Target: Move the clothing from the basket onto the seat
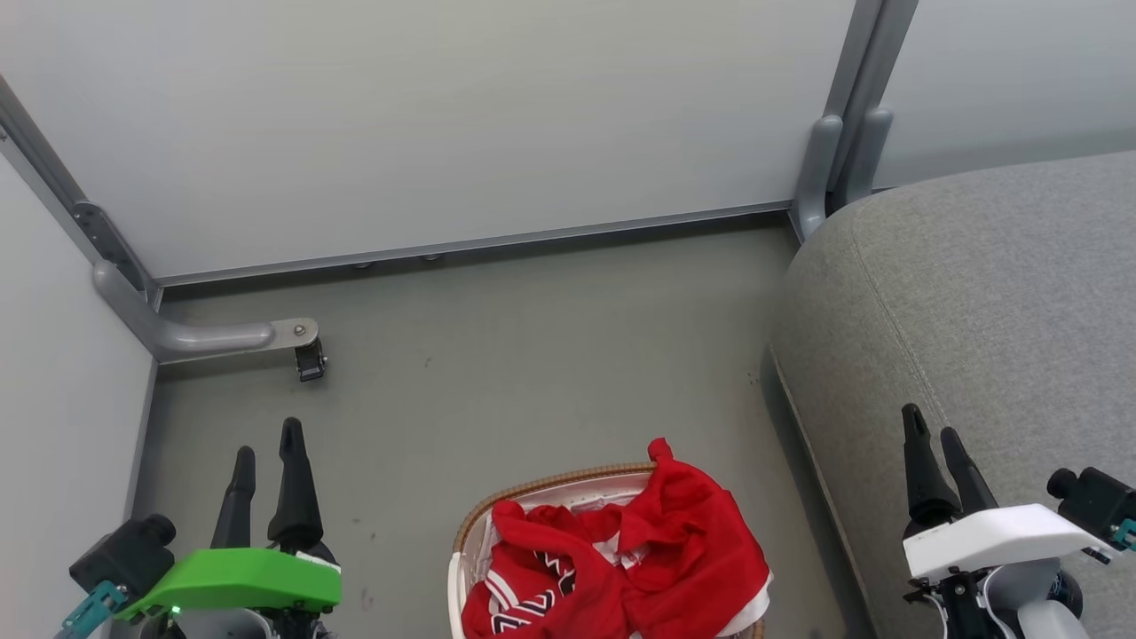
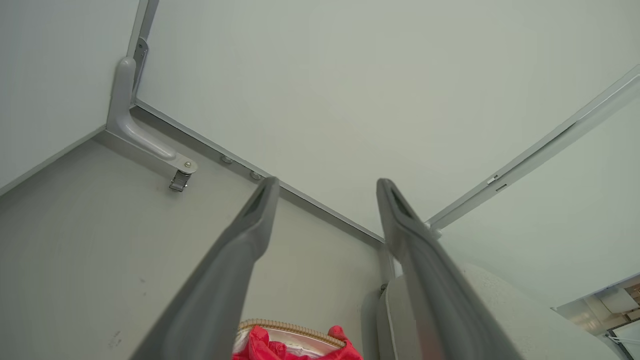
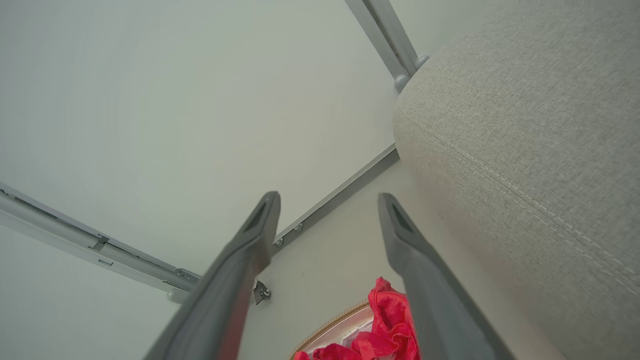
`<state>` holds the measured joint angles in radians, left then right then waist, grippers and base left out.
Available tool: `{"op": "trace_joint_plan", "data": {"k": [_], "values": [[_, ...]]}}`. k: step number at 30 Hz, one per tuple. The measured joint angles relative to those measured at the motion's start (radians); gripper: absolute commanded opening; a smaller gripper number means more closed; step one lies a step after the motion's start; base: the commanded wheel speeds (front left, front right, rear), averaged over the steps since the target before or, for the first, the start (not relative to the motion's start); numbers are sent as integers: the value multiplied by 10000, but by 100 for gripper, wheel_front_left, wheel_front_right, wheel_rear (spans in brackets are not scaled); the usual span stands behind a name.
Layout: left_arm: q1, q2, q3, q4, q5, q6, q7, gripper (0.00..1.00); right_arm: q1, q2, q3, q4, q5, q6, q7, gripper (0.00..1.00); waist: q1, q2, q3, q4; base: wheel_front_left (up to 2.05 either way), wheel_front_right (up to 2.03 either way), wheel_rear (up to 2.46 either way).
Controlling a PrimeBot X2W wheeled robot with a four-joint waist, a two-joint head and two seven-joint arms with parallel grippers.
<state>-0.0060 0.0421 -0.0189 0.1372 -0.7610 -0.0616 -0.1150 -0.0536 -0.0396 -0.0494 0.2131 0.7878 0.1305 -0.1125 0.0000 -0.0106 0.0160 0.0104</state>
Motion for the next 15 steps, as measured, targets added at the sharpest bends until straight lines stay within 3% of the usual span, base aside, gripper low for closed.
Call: {"op": "trace_joint_plan", "data": {"k": [15], "values": [[107,8,-219,290,1536,15,-382,100,7,-17,364,-67,-1697,0,-395,100,0,0,18,80,0,0,0]]}}
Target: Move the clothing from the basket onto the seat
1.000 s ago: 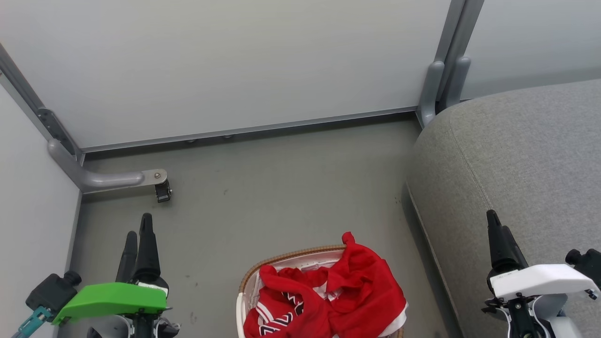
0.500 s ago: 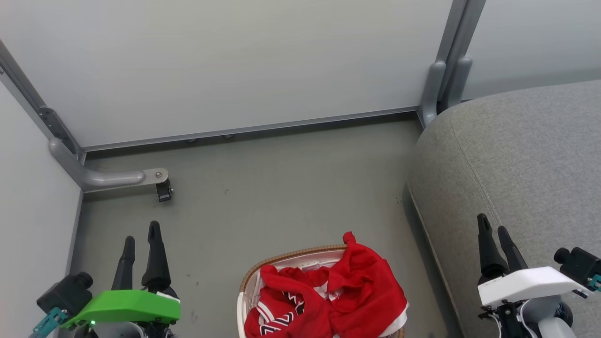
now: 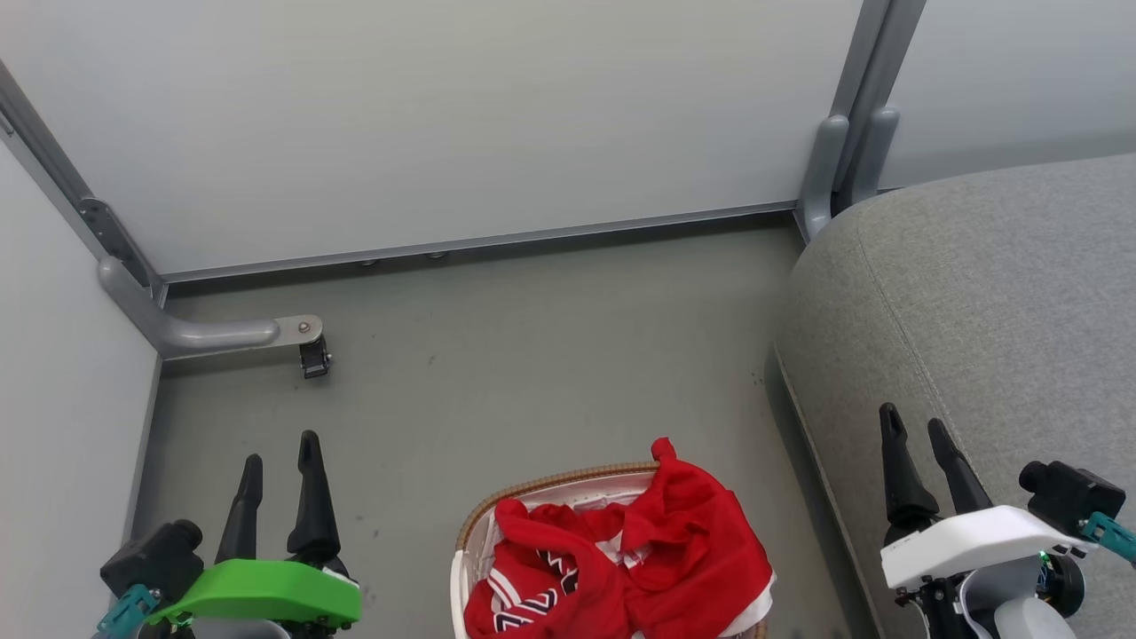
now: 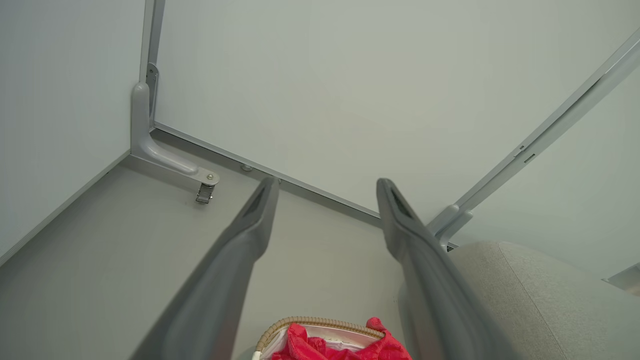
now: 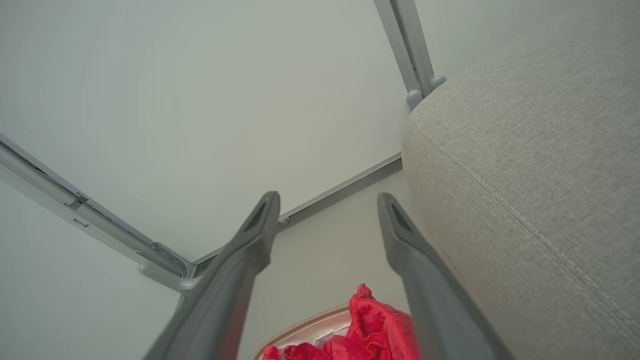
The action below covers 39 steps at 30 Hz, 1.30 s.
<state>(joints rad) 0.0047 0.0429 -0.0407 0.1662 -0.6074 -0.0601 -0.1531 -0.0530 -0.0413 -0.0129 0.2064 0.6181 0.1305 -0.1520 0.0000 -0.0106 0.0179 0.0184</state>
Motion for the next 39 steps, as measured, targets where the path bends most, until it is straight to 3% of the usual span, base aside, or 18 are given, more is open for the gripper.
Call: {"op": "trace_joint_plan", "data": {"k": [39], "values": [[211,27,-502,616,2920,134,-855,100,65,-46,489,412,-3526,0,-867,100,0,0,-50,211,0,0,0]]}}
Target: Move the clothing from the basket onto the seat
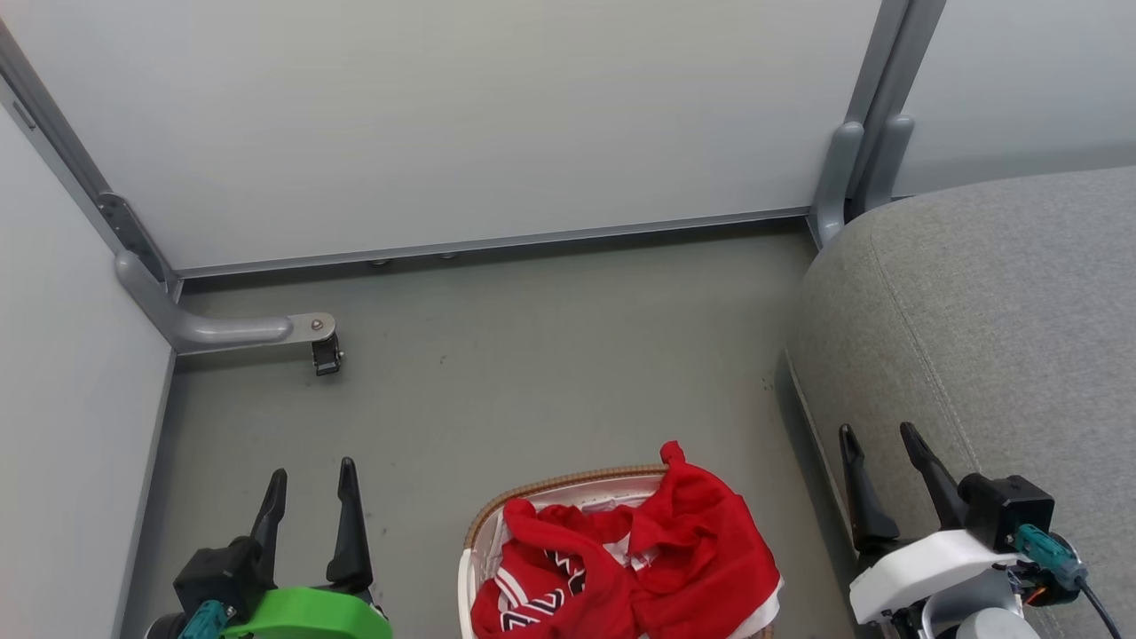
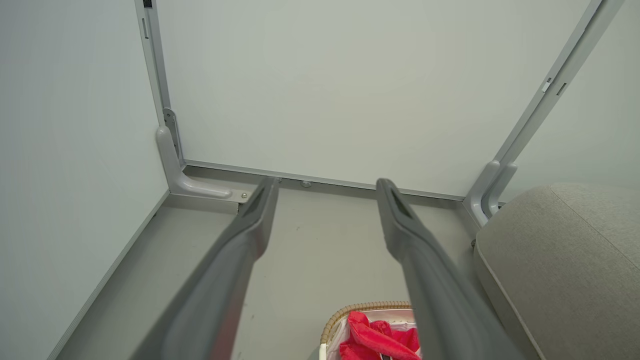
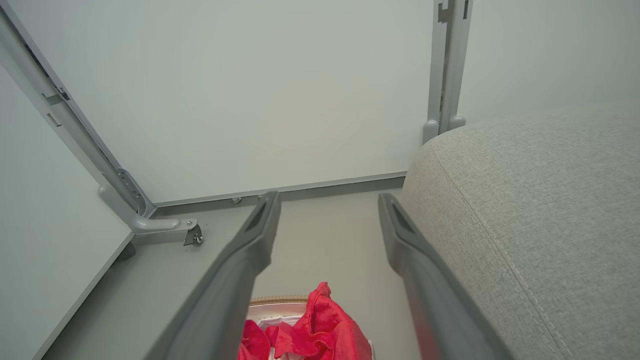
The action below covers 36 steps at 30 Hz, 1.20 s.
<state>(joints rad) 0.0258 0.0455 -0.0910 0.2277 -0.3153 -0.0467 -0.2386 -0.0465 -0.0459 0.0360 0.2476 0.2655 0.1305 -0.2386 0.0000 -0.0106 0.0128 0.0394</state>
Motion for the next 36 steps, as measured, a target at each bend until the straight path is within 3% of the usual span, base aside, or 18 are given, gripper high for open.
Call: {"op": "trace_joint_plan", "data": {"k": [14,36], "values": [[2,10,-77,140,464,2,-244,100,-1,-12,59,-36,-871,0,-230,100,0,0,21,48,0,0,0],[-1,12,-84,311,483,2,-255,100,-1,-13,42,-50,-871,2,-232,100,0,0,38,40,0,0,0]]}}
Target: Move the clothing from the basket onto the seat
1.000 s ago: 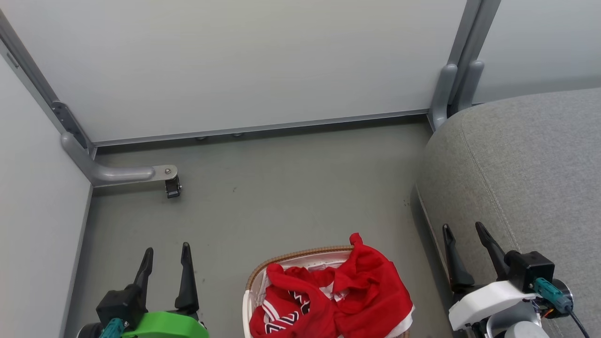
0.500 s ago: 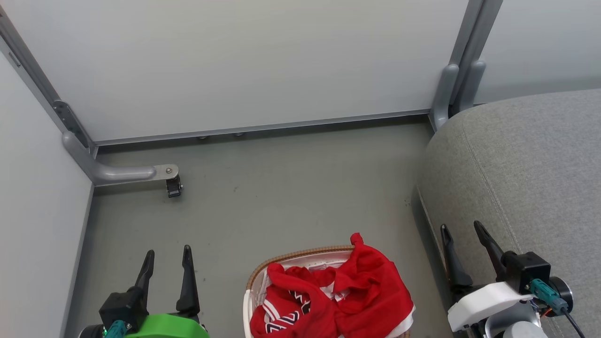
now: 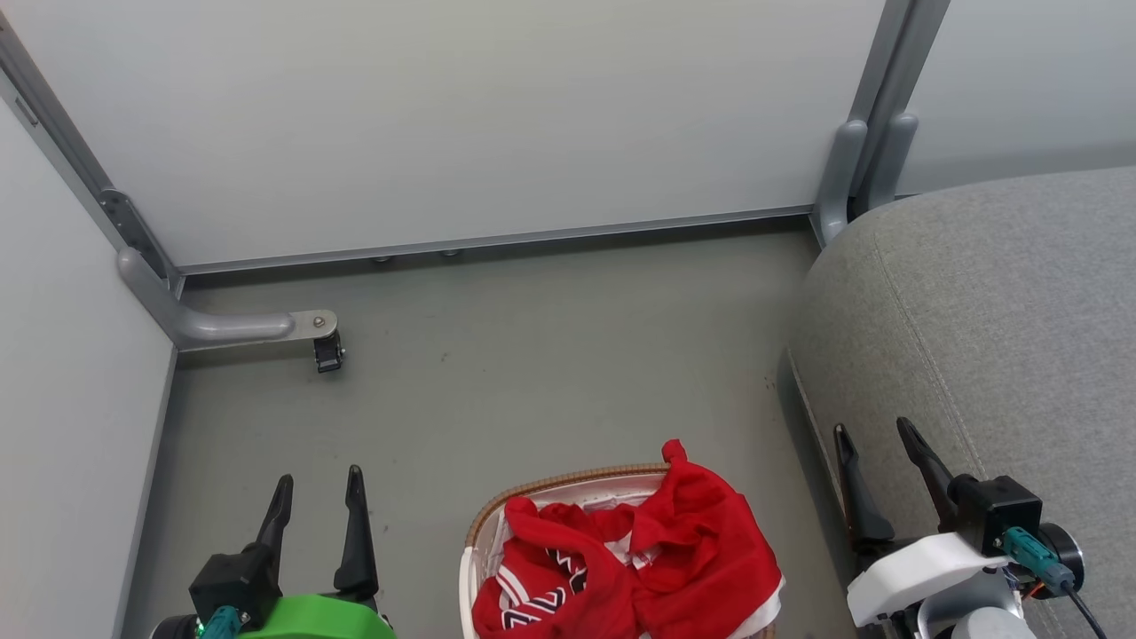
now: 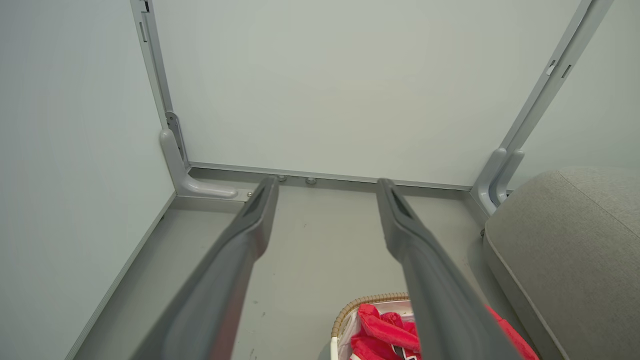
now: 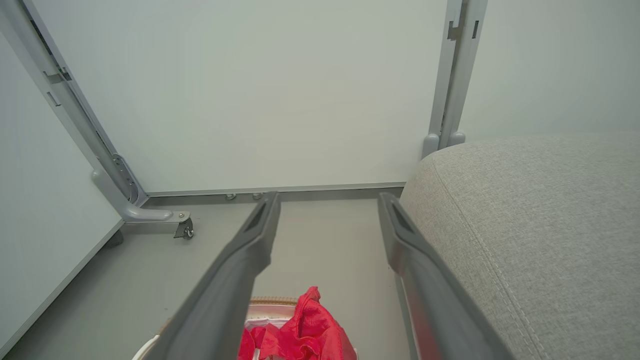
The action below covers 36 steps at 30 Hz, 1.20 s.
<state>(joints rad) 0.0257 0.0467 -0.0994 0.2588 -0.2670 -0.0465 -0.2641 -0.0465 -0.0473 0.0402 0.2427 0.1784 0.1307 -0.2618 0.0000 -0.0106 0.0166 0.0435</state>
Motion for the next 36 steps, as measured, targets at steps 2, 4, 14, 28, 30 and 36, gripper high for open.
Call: {"op": "trace_joint_plan", "data": {"k": [2,4,14,28,30,36], "values": [[0,0,0,0,12,0,0,100,0,0,-4,2,0,0,0,100,0,0,4,-4,0,0,0],[0,0,-10,-2,38,0,0,100,0,0,-13,2,0,0,0,100,0,0,12,-9,0,0,0],[-614,6,-1381,433,569,-330,-4,100,-299,-2,-109,-278,-130,0,0,100,0,0,513,-22,0,0,0],[-3783,0,-5168,4188,637,-757,-8,100,-2074,-10,-242,-1505,-481,2,-2,100,0,0,2853,-285,0,0,0],[-4223,0,-5471,4755,489,-763,-2,100,-2389,-8,-211,-1737,-476,2,-2,100,0,0,3313,-373,0,0,0],[-5279,4,-6151,5887,226,-721,-4,100,-3057,-15,-305,-2353,-399,2,-2,100,1,0,4639,-679,0,0,0]]}}
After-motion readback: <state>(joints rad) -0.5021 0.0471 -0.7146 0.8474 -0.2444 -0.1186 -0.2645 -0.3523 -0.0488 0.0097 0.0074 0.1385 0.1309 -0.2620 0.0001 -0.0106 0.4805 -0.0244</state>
